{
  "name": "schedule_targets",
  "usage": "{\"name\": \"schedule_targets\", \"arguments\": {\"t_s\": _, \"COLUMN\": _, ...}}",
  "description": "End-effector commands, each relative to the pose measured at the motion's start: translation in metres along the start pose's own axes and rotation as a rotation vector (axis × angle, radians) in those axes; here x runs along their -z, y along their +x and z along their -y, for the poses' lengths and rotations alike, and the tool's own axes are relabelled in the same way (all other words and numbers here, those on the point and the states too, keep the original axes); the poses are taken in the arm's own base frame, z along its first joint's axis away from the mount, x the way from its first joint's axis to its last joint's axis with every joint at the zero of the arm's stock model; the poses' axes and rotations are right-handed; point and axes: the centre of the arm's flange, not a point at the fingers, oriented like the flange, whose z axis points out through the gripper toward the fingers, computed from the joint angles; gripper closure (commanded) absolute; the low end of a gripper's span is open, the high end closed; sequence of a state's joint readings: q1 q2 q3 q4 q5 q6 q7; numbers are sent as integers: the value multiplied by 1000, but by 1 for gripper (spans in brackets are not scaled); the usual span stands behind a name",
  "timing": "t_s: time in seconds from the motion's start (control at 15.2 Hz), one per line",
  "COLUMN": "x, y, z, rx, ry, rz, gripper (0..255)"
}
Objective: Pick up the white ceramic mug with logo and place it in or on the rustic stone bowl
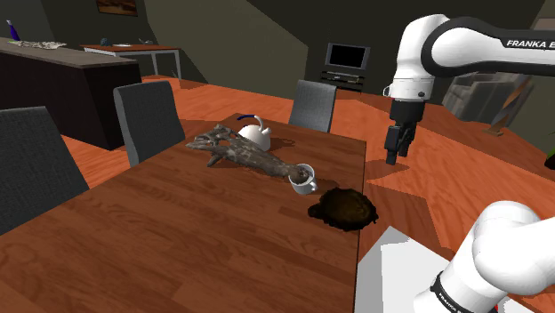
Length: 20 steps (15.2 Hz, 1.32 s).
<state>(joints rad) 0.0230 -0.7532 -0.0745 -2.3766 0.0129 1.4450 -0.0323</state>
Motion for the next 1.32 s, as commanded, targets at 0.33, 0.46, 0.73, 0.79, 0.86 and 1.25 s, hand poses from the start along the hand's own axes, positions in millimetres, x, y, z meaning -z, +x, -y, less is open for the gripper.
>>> {"name": "schedule_targets", "arguments": {"t_s": 0.33, "x": -29, "y": 58, "z": 19, "rx": -8, "ry": -59, "rz": -7, "gripper": 0}}
{"name": "schedule_targets", "arguments": {"t_s": 0.46, "x": -41, "y": 81, "z": 26, "rx": -11, "ry": -83, "rz": -9, "gripper": 0}}
{"name": "schedule_targets", "arguments": {"t_s": 0.73, "x": -65, "y": 127, "z": 38, "rx": -17, "ry": -130, "rz": -15, "gripper": 0}}
{"name": "schedule_targets", "arguments": {"t_s": 0.79, "x": -71, "y": 139, "z": 41, "rx": -18, "ry": -142, "rz": -16, "gripper": 0}}
{"name": "schedule_targets", "arguments": {"t_s": 0.86, "x": -77, "y": 151, "z": 44, "rx": -20, "ry": -154, "rz": -17, "gripper": 0}}
{"name": "schedule_targets", "arguments": {"t_s": 1.25, "x": -113, "y": 221, "z": 60, "rx": -29, "ry": -225, "rz": -25, "gripper": 0}}
